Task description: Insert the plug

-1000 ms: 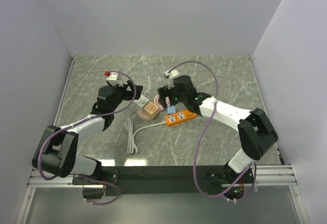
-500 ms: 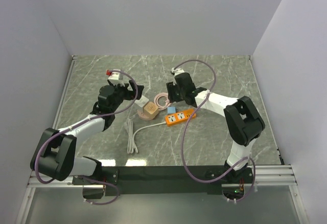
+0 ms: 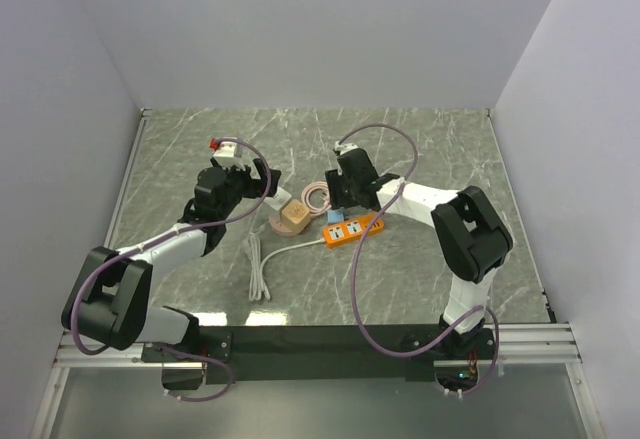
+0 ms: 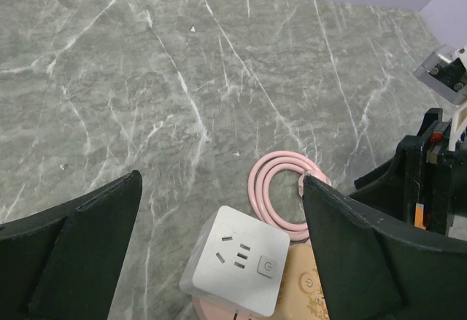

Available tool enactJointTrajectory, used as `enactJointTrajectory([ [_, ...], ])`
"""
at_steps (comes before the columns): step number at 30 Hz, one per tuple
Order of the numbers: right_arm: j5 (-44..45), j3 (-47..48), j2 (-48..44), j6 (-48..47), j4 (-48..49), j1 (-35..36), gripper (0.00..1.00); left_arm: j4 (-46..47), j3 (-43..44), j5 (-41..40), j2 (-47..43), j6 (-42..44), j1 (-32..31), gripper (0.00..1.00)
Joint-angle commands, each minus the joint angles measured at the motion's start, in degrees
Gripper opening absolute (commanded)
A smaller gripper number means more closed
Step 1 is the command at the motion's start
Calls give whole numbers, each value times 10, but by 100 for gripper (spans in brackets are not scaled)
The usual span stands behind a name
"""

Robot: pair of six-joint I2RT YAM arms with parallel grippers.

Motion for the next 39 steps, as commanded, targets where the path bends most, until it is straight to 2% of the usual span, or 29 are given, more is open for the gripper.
enactJointTrajectory([
  [1,13,-8,-7,18,-8,12,60,14,22,-4,5,7,-3,98],
  [11,27,-4,-6,26,-40,47,62,17,15,-6,4,6,-2,99],
  [14,54,-8,-9,32,-47,56,62,17,10,-10,-5,6,-3,99],
  [24,86,-39,-91,29,-36,92,66,18,4,-10,-16,5,-3,99],
  [30,66,-25,-59,28,-50,100,66,12,-2,-11,-28,8,-3,100],
  [39,98,-16,-34,31,-64,106,68,6,-8,-14,-44,11,-3,100],
])
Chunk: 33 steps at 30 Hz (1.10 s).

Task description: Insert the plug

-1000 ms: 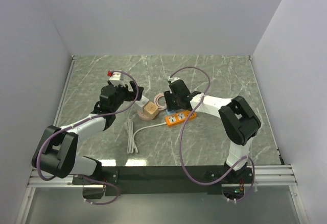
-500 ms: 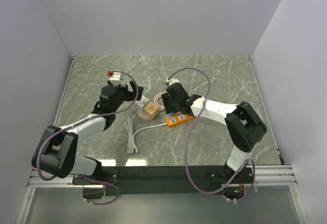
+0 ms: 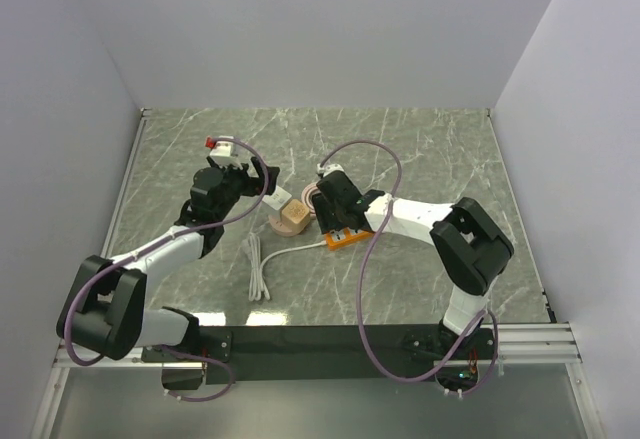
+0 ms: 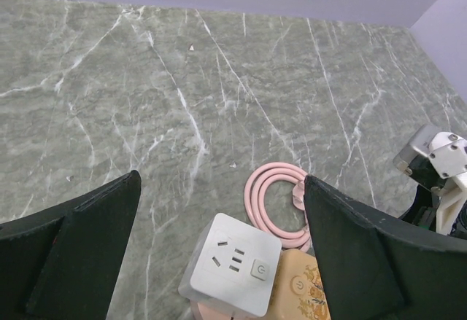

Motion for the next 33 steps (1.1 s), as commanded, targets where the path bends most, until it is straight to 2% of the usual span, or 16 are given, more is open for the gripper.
enactJointTrajectory([
  [1,20,19,3,3,-1,4,68,7,-7,-7,-19,10,-3,99],
  [5,13,22,19,-1,5,4,67,4,-8,-10,-24,11,-3,99],
  [10,-6,30,30,-14,7,5,56,5,-10,-13,-26,12,-3,99],
  [12,-7,35,33,-16,6,4,48,3,-8,-11,-28,13,-3,100],
  [18,-63,41,-23,-38,23,-9,42,45,-47,6,-72,19,-3,100],
  [25,-246,26,-127,-62,62,-60,38,83,-81,50,-119,43,-3,100],
  [32,-421,-30,-149,-42,124,-119,37,144,-128,136,-164,68,-3,99],
  [33,-470,-48,-149,-38,147,-132,37,172,-137,162,-179,80,-3,100],
])
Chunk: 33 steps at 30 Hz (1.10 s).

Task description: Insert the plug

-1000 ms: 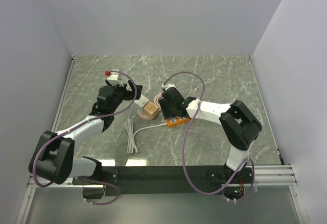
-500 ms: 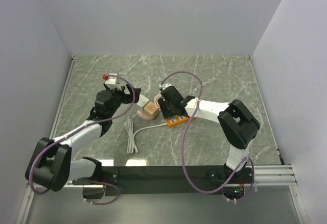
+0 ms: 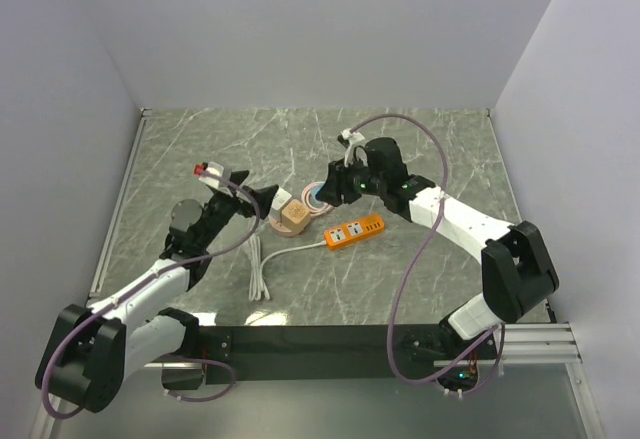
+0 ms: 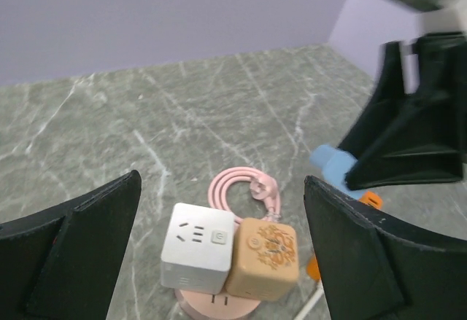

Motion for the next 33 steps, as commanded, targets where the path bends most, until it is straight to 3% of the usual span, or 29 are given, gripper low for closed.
enactJointTrajectory([
  [1,-157,-48,-7,17,81,-24,36,93,-34,88,-36,38,-3,99],
  [3,-209,-69,-8,35,107,-33,36,114,-40,146,-44,52,-3,99],
  [7,-304,-84,-11,65,164,-36,35,133,-24,342,-21,72,-3,100],
  [14,-395,-127,-39,136,271,-32,34,102,-9,461,-27,103,-18,99],
  [23,-471,-148,-38,203,387,4,34,0,28,489,-42,189,-66,100],
  [33,-491,-151,-49,220,423,30,34,-61,55,492,-13,233,-93,99],
])
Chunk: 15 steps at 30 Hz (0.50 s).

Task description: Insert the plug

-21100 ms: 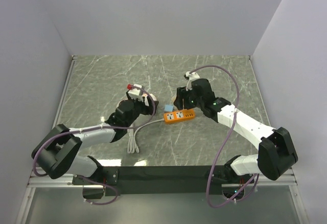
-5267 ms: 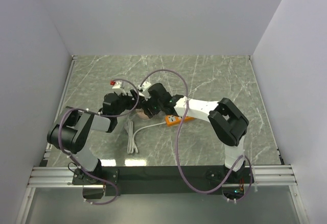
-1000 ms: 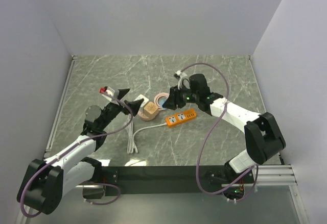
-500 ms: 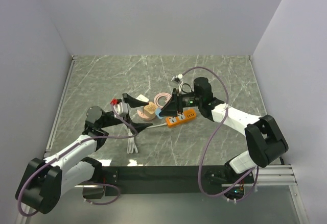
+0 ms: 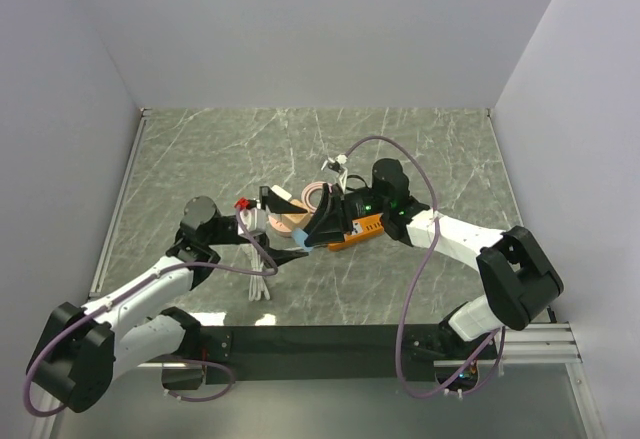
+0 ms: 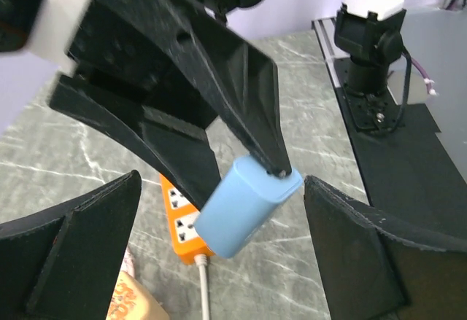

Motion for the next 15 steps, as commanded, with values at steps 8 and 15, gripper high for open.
enactJointTrajectory([
  [8,-27,-2,-11,20,61,7,34,-72,45,40,24,64,-16,88],
  [15,-39,2,5,21,73,7,34,-92,55,52,37,76,-20,58],
])
